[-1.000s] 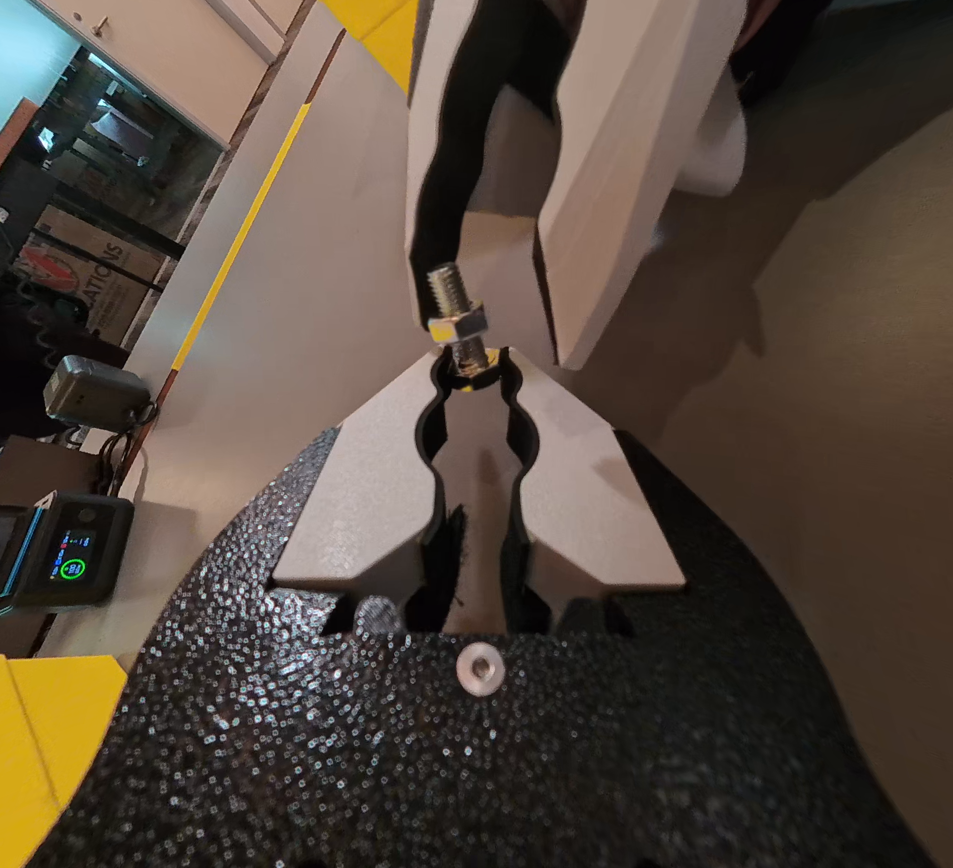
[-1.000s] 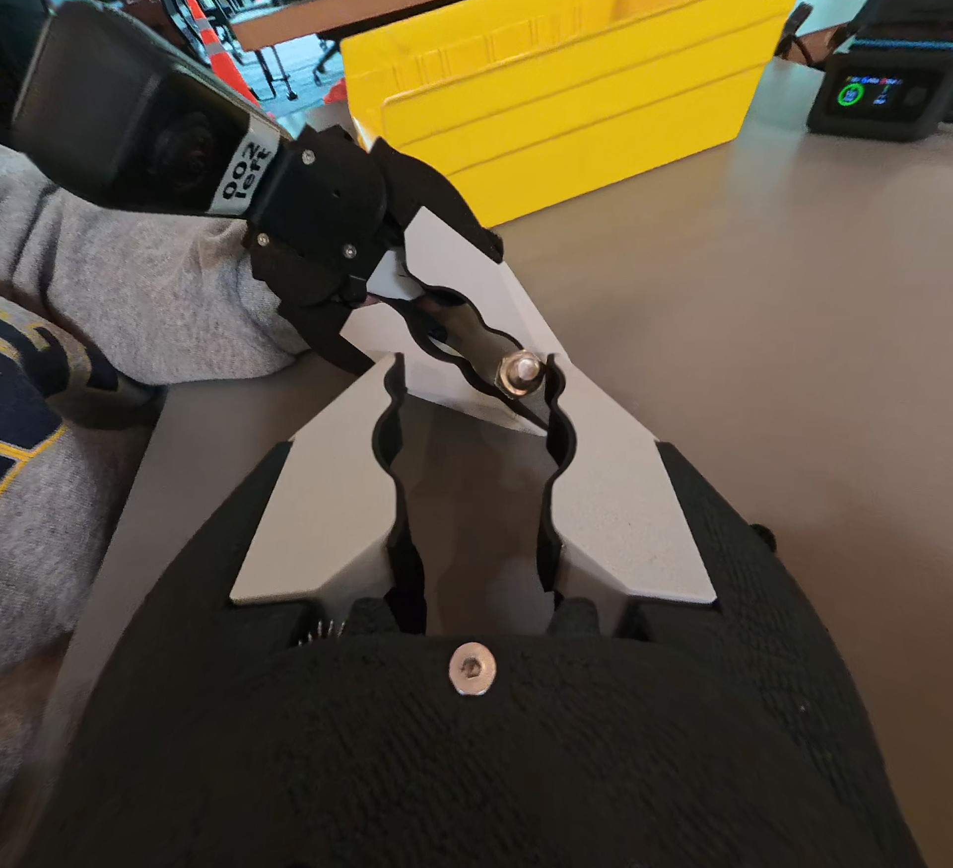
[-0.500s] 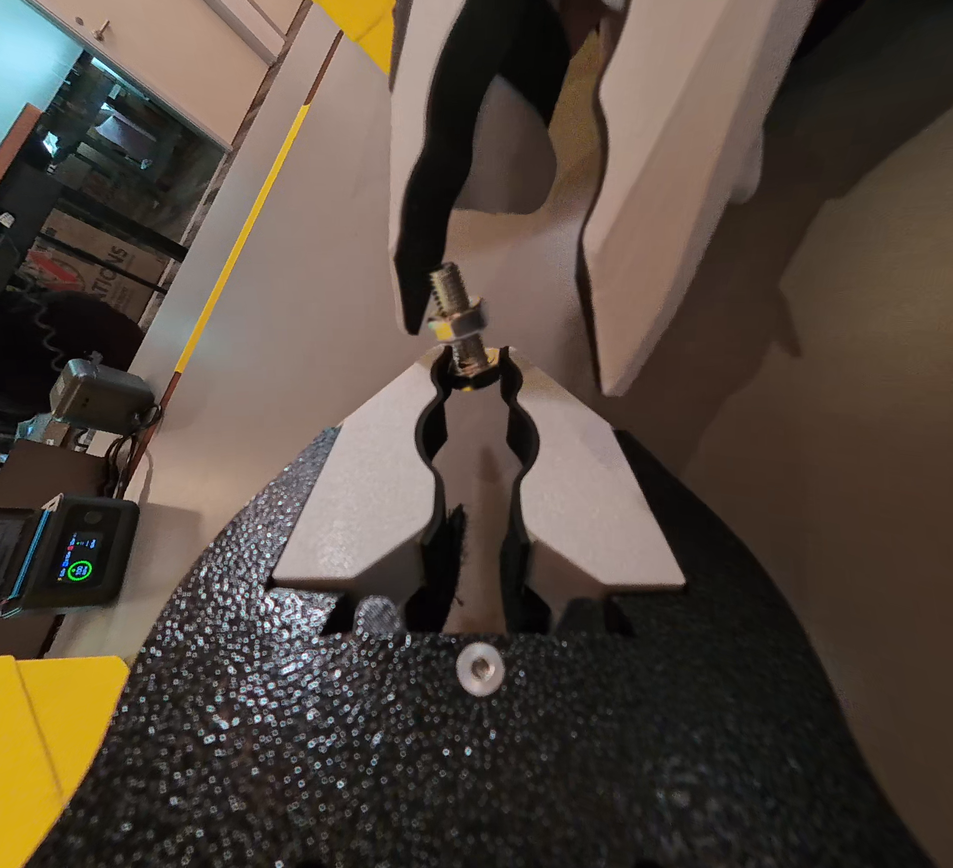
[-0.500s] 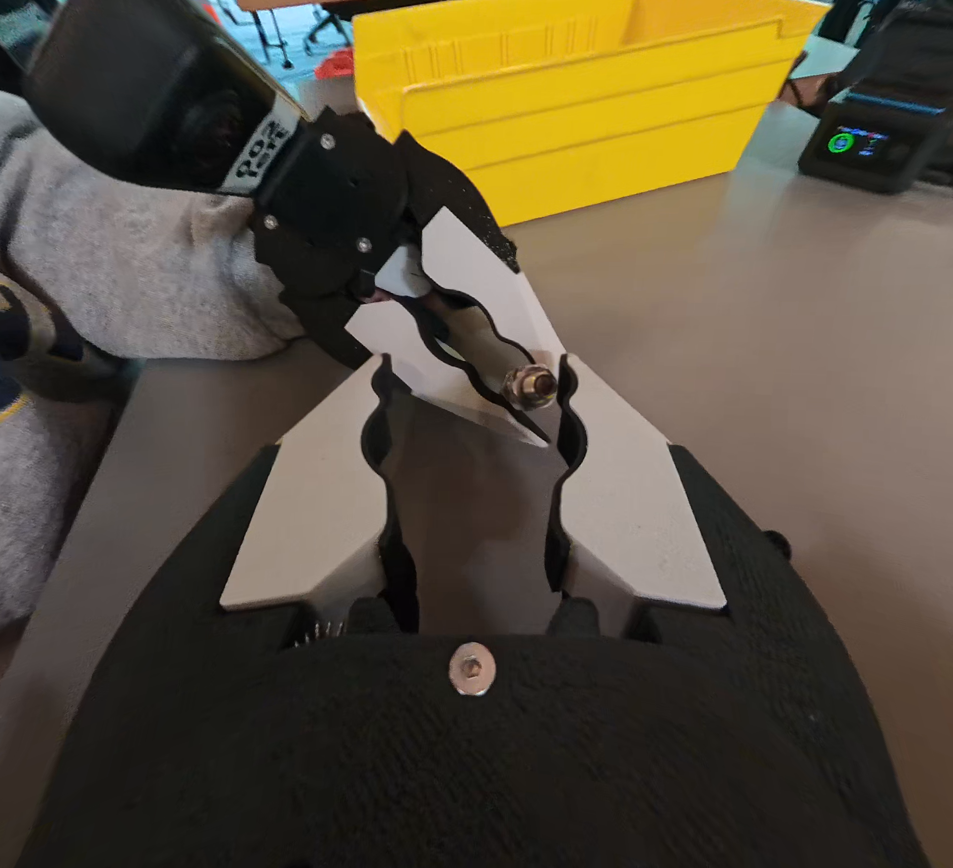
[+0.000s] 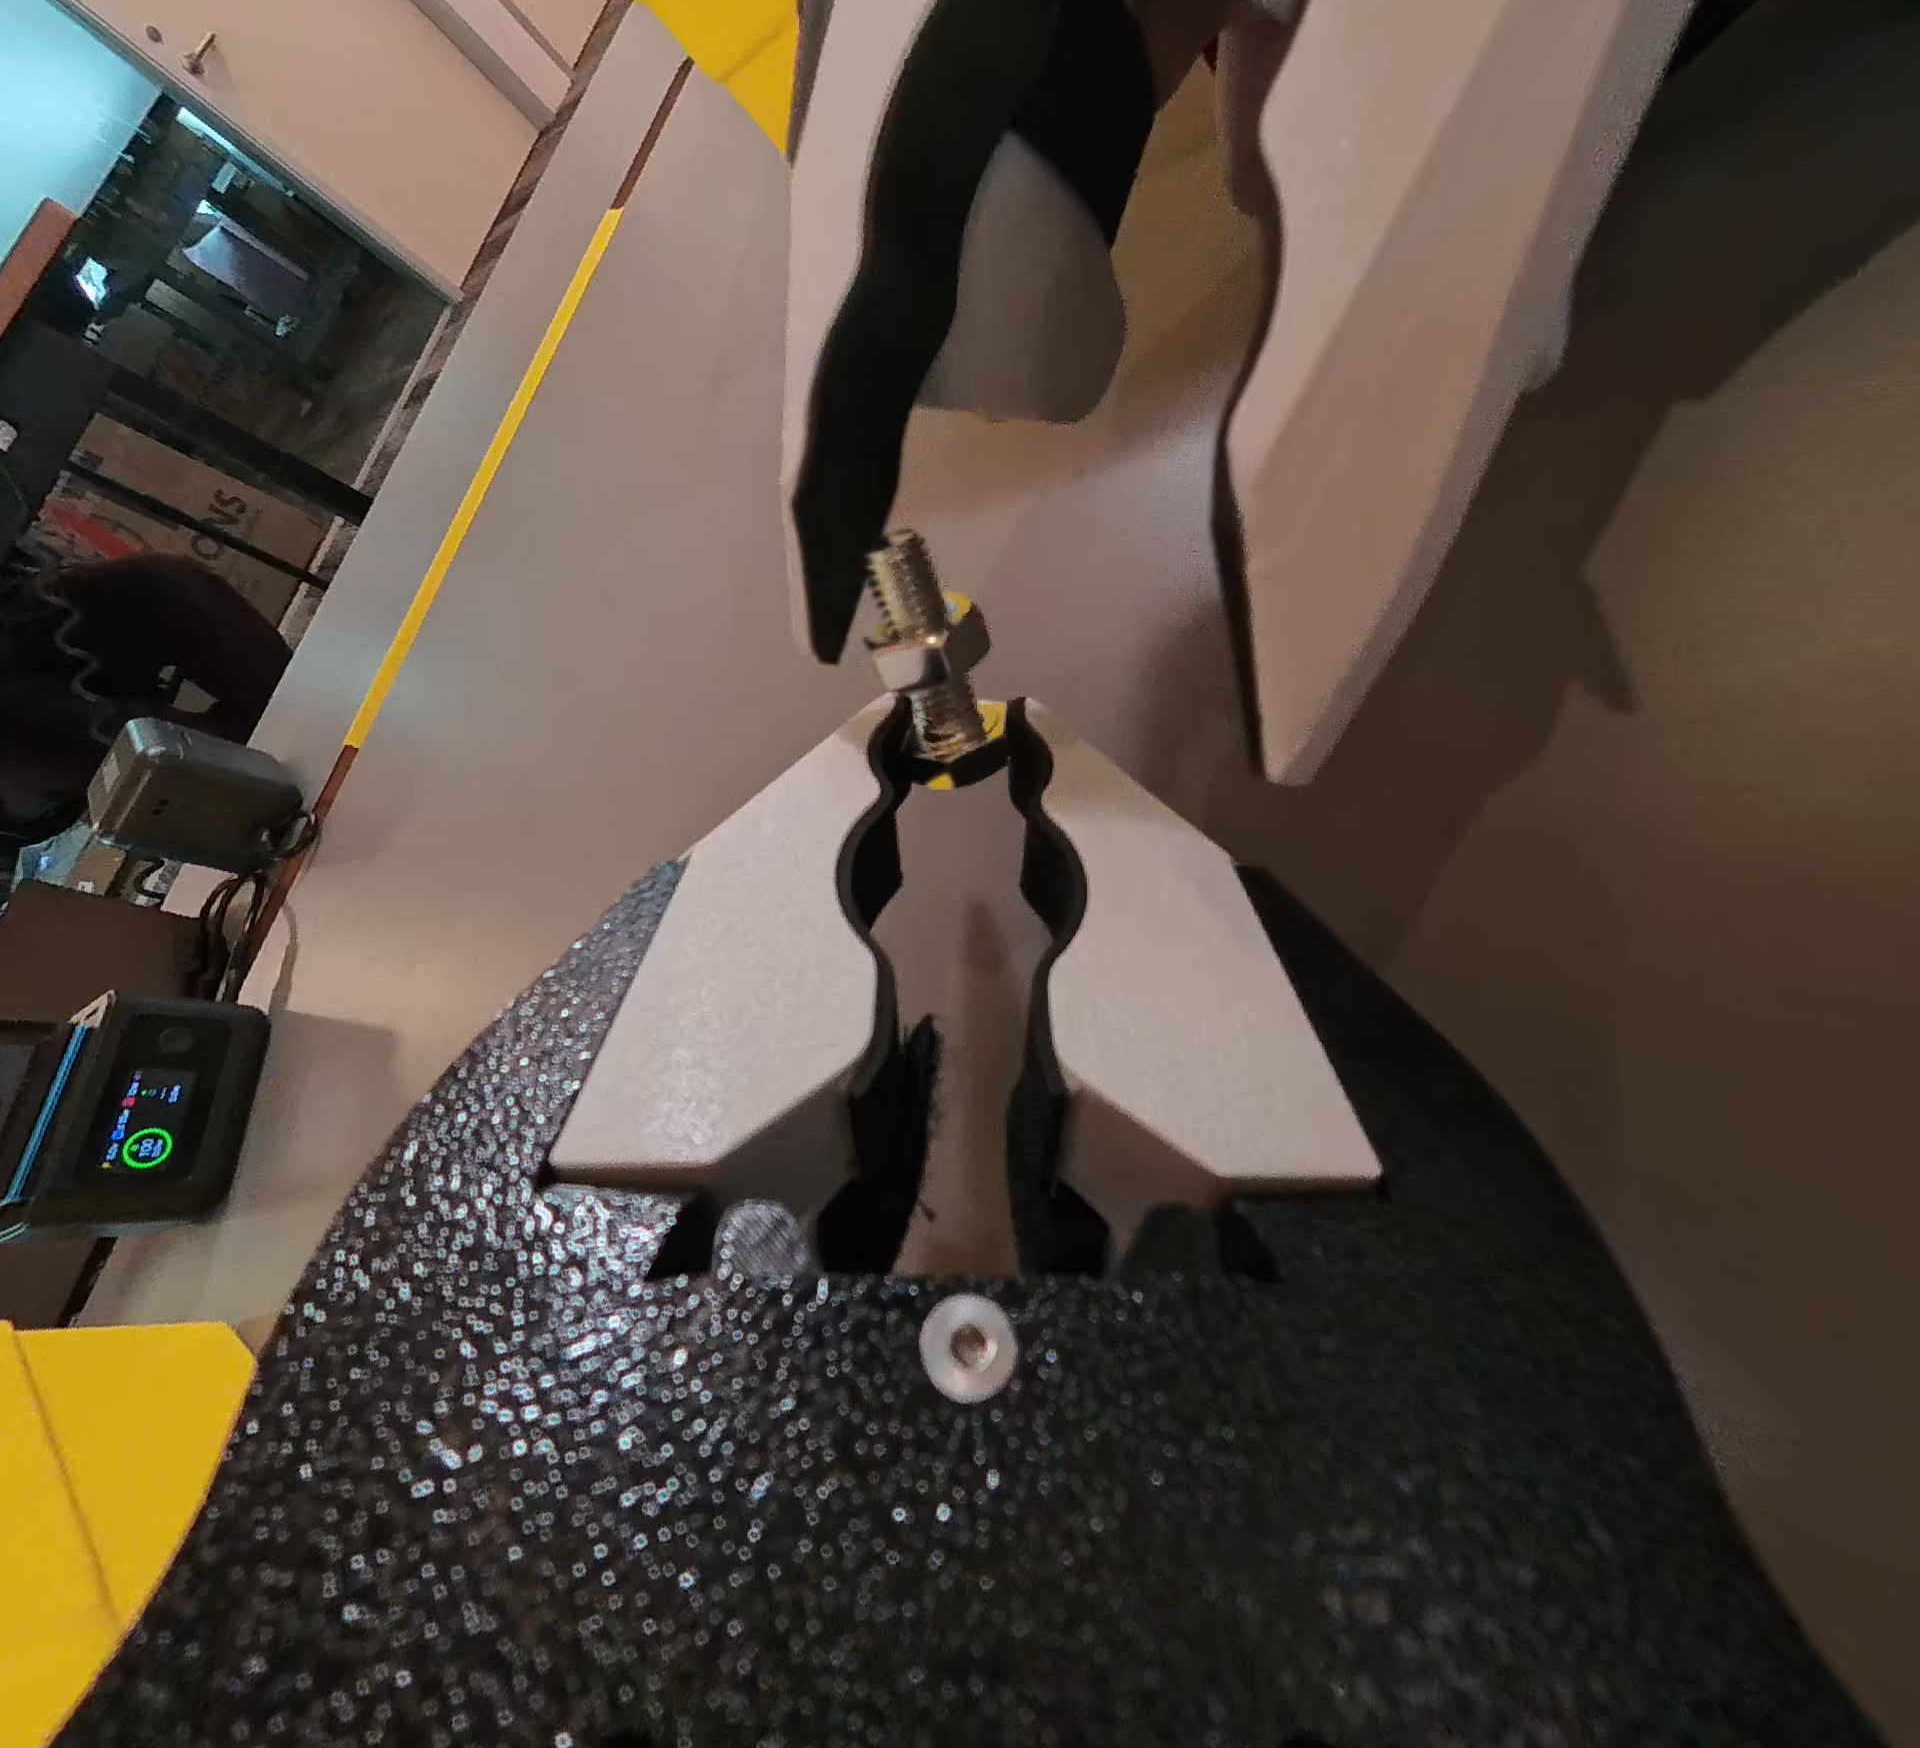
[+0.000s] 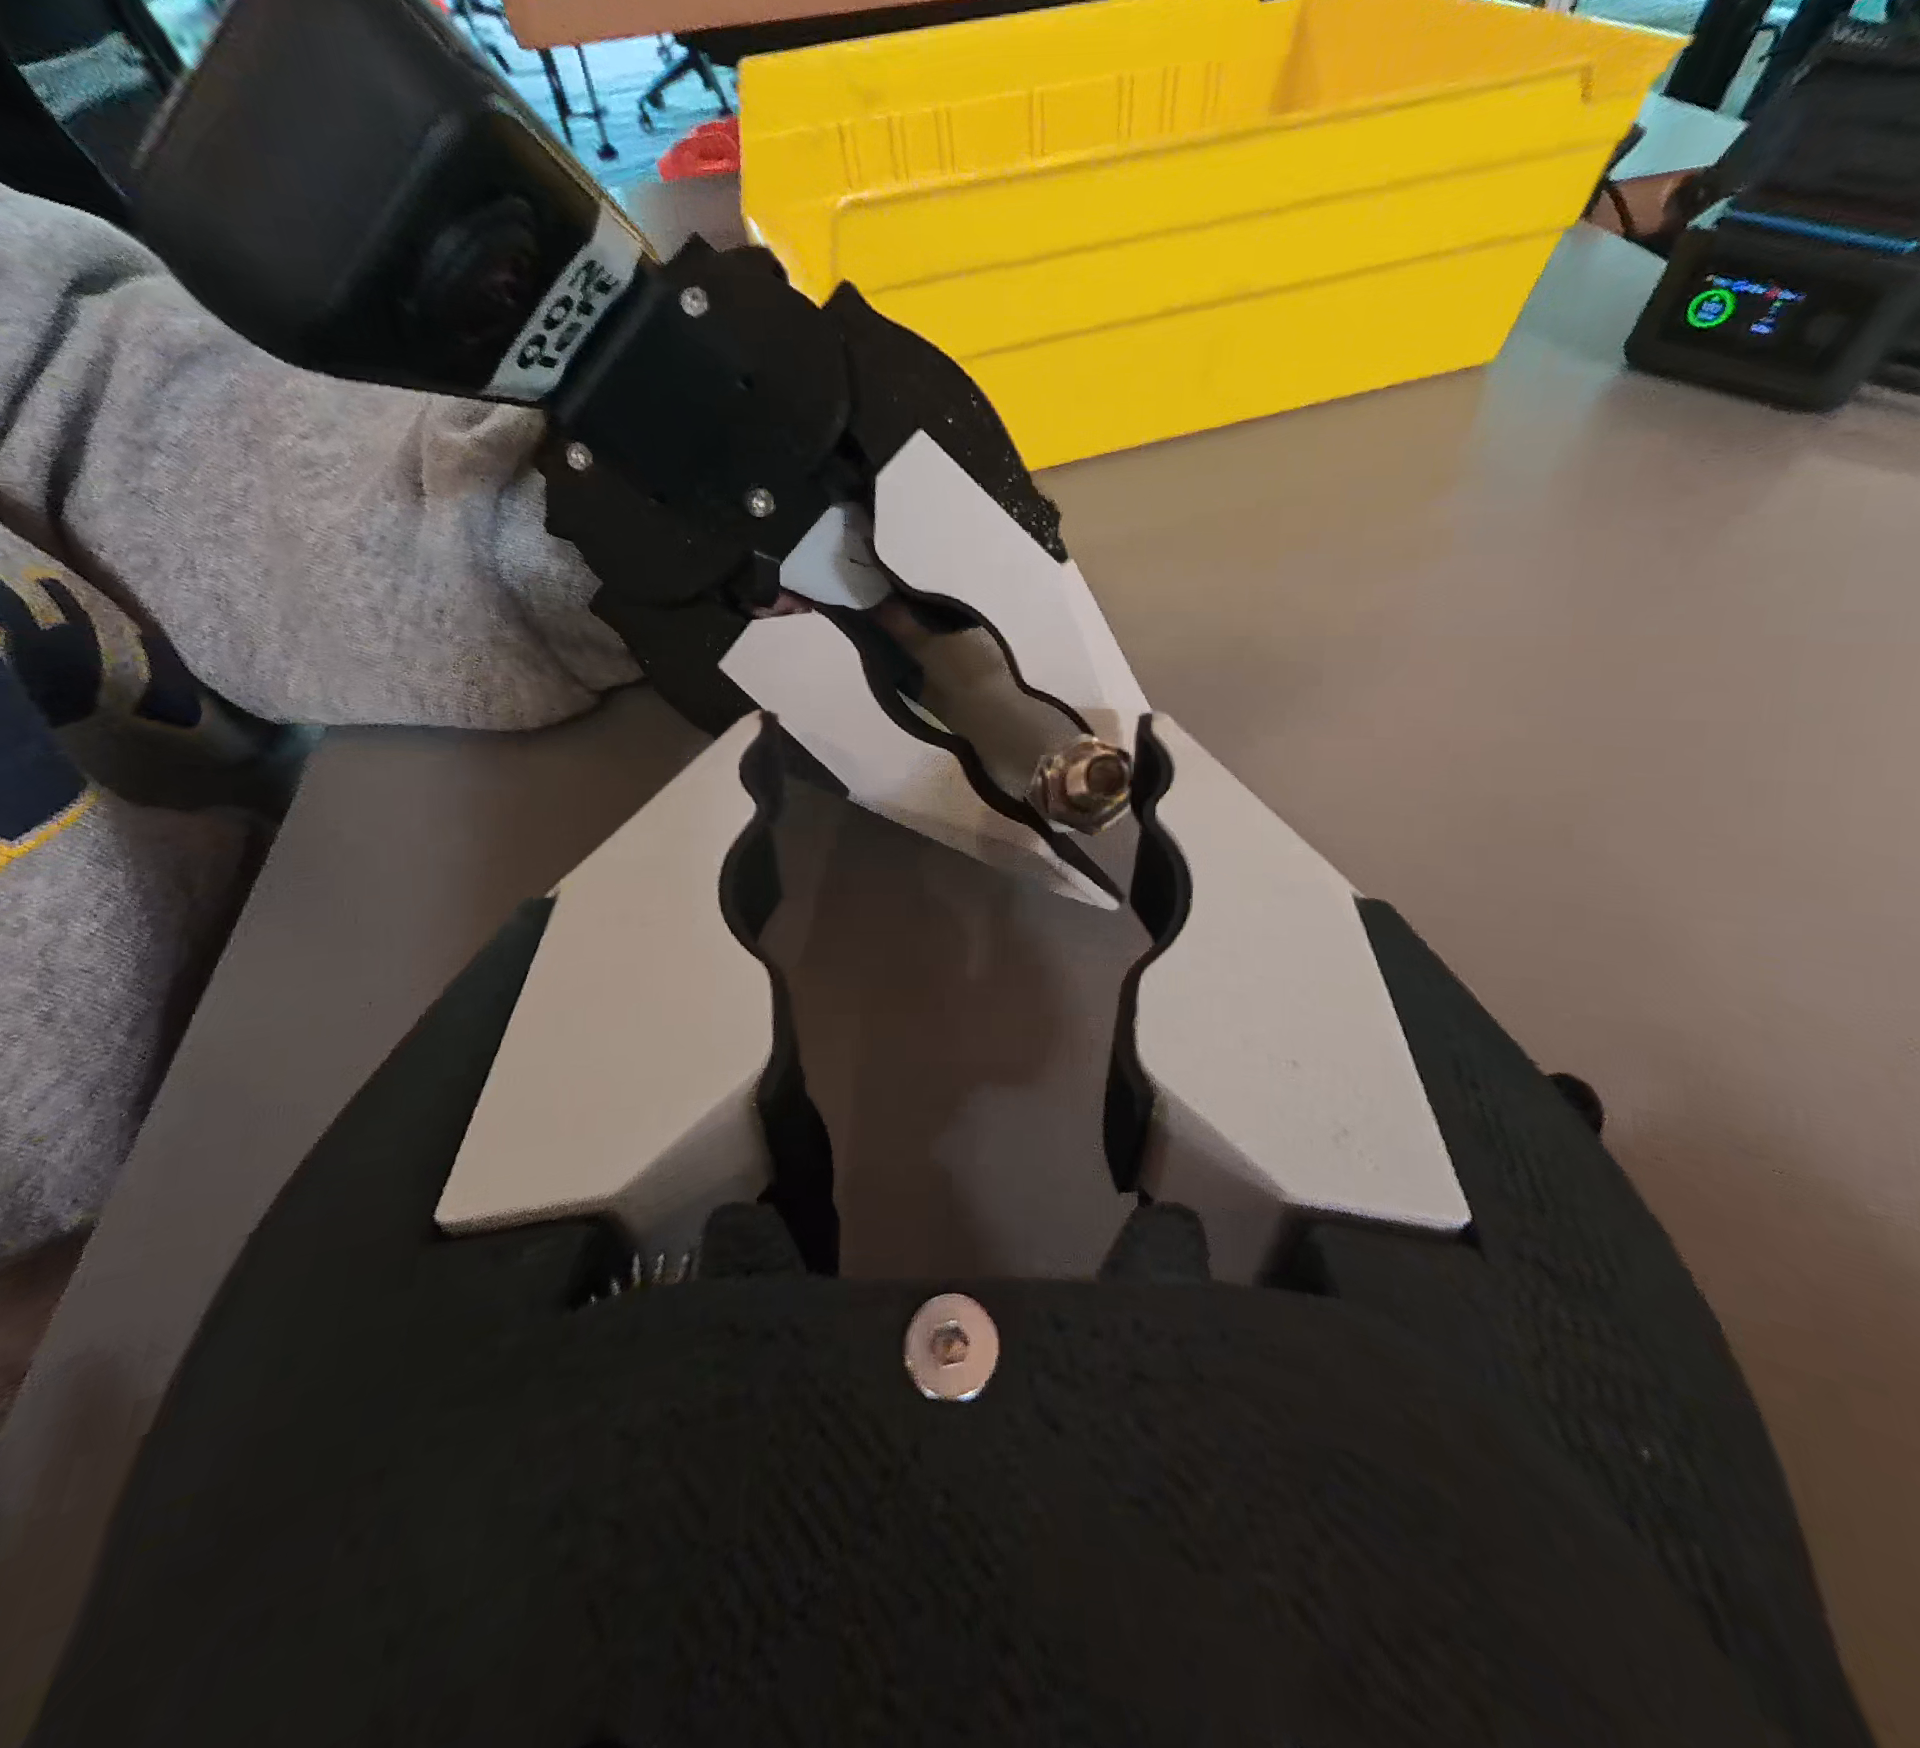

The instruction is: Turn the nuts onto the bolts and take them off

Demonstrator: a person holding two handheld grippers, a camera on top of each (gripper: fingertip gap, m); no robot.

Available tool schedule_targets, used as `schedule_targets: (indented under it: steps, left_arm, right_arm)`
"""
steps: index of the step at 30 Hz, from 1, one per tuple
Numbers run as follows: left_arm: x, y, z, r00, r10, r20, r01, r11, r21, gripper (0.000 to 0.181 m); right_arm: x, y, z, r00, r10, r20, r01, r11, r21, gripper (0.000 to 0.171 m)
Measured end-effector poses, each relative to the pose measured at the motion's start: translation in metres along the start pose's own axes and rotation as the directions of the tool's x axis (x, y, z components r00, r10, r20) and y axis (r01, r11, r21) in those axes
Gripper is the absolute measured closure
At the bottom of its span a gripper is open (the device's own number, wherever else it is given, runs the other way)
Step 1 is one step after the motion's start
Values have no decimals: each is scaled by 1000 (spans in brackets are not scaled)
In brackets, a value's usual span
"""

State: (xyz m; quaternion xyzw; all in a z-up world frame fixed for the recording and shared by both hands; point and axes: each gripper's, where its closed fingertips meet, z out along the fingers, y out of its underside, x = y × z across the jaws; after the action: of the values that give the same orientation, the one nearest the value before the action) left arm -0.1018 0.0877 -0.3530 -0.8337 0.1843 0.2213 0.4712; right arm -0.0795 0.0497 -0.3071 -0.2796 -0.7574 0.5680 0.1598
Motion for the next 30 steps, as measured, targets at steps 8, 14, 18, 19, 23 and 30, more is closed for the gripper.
schedule_targets:
  steps: [8,14,18,19,23,30]
  left_arm:
    - [-1,0,0,1000,-13,-3,13,1000,4,165]
    - [-1,-1,1,1000,-14,-3,14,1000,5,165]
    - [-1,-1,1,1000,-15,-3,15,1000,5,165]
    - [-1,-1,1,1000,-16,-3,16,1000,6,165]
    - [-1,-2,1,1000,-17,-4,17,1000,6,165]
    - [-1,-2,1,1000,-17,-4,17,1000,7,165]
  right_arm:
    - [19,6,-12,997,47,-65,-48,999,-21,112]
    - [19,9,-10,997,44,-65,-47,998,-38,116]
    - [20,10,-10,996,60,-62,-63,997,-37,117]
    - [20,9,-11,996,62,-63,-64,997,-33,118]
    - [20,8,-12,996,65,-61,-66,997,-27,119]
    - [20,11,-11,996,75,-56,-77,996,-37,120]
